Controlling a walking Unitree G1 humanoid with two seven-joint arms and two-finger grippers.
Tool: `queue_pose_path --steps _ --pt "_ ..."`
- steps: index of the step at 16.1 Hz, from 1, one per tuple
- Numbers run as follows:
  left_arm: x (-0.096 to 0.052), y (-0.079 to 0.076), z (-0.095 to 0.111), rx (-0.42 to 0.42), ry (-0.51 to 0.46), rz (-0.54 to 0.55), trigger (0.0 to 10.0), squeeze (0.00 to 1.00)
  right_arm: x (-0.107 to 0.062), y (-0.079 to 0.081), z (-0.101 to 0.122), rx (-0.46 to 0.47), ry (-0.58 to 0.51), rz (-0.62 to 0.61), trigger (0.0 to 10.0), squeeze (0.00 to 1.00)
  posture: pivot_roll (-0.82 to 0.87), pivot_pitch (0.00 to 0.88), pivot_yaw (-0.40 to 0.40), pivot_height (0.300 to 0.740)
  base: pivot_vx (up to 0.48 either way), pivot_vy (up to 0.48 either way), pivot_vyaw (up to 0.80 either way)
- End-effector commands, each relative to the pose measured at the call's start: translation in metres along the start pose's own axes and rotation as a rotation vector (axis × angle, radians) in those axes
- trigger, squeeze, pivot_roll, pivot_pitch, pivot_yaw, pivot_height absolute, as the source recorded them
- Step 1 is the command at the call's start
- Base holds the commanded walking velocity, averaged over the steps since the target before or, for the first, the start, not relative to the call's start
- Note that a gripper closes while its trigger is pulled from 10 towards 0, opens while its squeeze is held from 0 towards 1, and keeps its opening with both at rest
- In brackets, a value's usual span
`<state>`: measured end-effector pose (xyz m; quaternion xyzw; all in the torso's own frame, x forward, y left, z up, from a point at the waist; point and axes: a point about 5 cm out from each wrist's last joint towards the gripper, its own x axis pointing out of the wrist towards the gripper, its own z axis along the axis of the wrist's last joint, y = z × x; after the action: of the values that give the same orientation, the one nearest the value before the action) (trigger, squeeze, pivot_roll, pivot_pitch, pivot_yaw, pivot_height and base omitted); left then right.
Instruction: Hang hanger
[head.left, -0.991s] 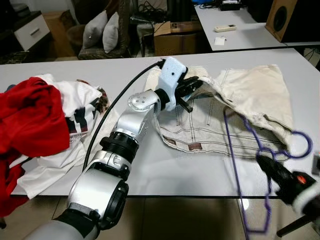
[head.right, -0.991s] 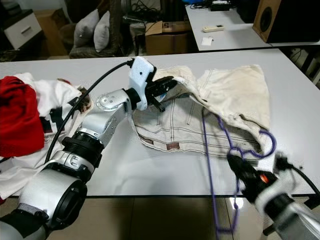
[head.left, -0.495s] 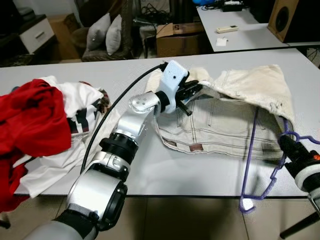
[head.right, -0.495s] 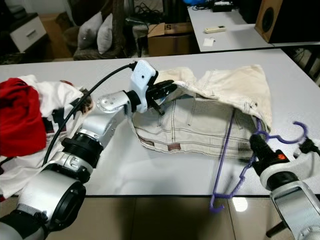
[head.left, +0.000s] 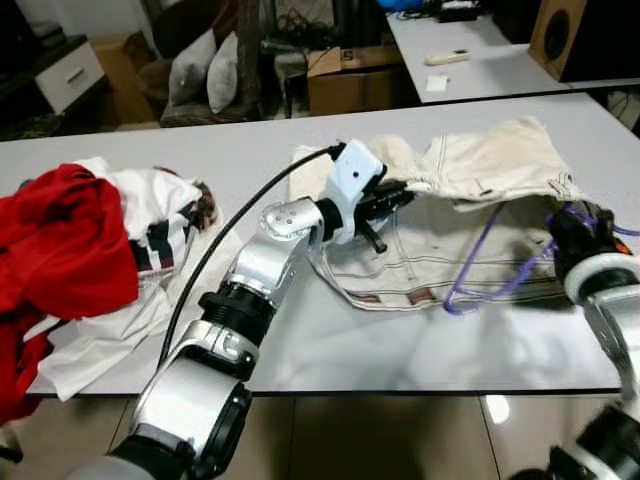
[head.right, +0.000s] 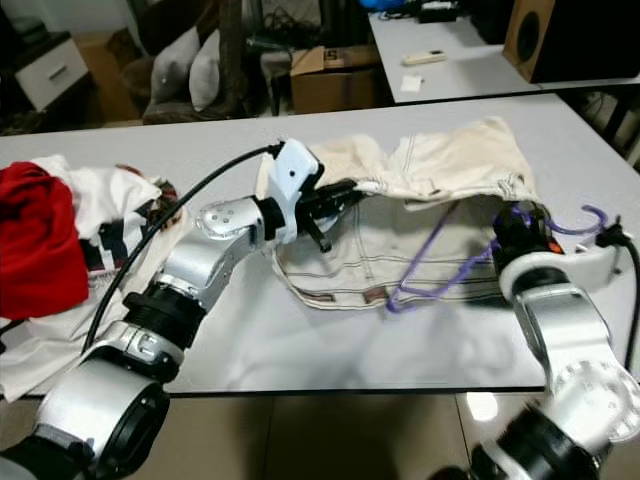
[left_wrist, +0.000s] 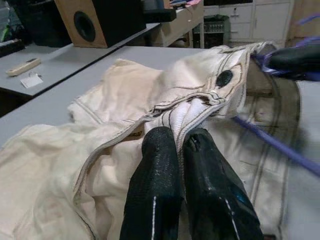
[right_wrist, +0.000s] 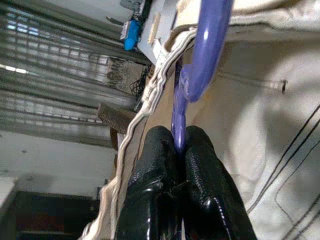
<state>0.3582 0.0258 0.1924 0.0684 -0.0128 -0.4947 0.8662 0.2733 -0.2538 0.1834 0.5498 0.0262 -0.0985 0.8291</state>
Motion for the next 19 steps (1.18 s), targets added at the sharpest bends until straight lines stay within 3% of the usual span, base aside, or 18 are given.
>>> queue_pose_path --steps 1,2,5,9,10,13,19 --pt "-0.002 -0.005 0.005 -0.019 -0.011 -0.052 0.0 0.00 0.014 0.002 -0.005 0.021 -0.001 -0.015 10.0 0.00 -0.09 0.000 0.130 0.740 0.000 0.000 0.00" --pt "-0.001 -0.016 0.009 -0.090 -0.034 -0.112 0.0 0.00 0.031 0.005 -0.008 0.028 -0.009 -0.043 10.0 0.00 -0.08 0.000 0.127 0.740 0.000 0.000 0.00" --pt "0.002 -0.043 0.025 -0.209 -0.086 -0.261 0.0 0.00 0.055 0.015 -0.012 0.057 -0.028 -0.039 10.0 0.00 -0.06 0.000 0.115 0.740 0.000 0.000 0.00" --pt "0.012 -0.067 0.032 -0.259 -0.077 -0.292 0.0 0.00 0.065 0.026 -0.019 0.059 -0.030 0.002 10.0 0.00 -0.04 0.000 0.130 0.740 0.000 0.000 0.00" --pt "0.019 -0.065 0.032 -0.271 -0.076 -0.228 0.0 0.00 0.062 0.025 -0.020 0.060 -0.029 0.008 10.0 0.00 -0.04 0.000 0.145 0.740 0.000 0.000 0.00" --pt "0.031 -0.046 0.046 -0.434 -0.114 -0.072 0.0 0.00 0.046 0.014 -0.038 0.013 0.022 -0.009 10.0 0.00 -0.06 0.011 0.194 0.740 0.000 0.000 0.00" --pt "0.046 -0.029 0.078 -0.707 -0.229 0.000 0.0 0.00 0.028 0.001 -0.051 -0.026 0.085 -0.032 10.0 0.00 -0.05 0.019 0.207 0.740 0.000 0.000 0.00"
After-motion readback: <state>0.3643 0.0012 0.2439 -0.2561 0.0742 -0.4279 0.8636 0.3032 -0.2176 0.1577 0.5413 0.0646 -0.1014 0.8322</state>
